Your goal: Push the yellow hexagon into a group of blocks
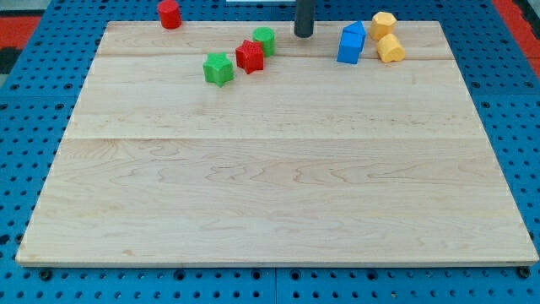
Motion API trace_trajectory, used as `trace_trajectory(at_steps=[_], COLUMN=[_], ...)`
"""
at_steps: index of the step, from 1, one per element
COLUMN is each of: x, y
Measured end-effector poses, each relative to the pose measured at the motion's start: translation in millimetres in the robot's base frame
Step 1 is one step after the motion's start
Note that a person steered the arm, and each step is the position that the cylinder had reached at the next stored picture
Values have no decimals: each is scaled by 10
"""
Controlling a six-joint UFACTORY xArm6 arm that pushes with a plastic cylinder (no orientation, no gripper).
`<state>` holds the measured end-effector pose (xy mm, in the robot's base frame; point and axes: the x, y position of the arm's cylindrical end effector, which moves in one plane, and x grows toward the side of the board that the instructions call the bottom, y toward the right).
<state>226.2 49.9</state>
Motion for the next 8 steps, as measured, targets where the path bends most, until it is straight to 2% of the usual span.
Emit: trace_trajectory(at_steps=[2, 4, 5, 6, 7, 8], x=[957, 819, 39, -340, -347, -272], y=[98, 2369, 2135, 2026, 1629, 736])
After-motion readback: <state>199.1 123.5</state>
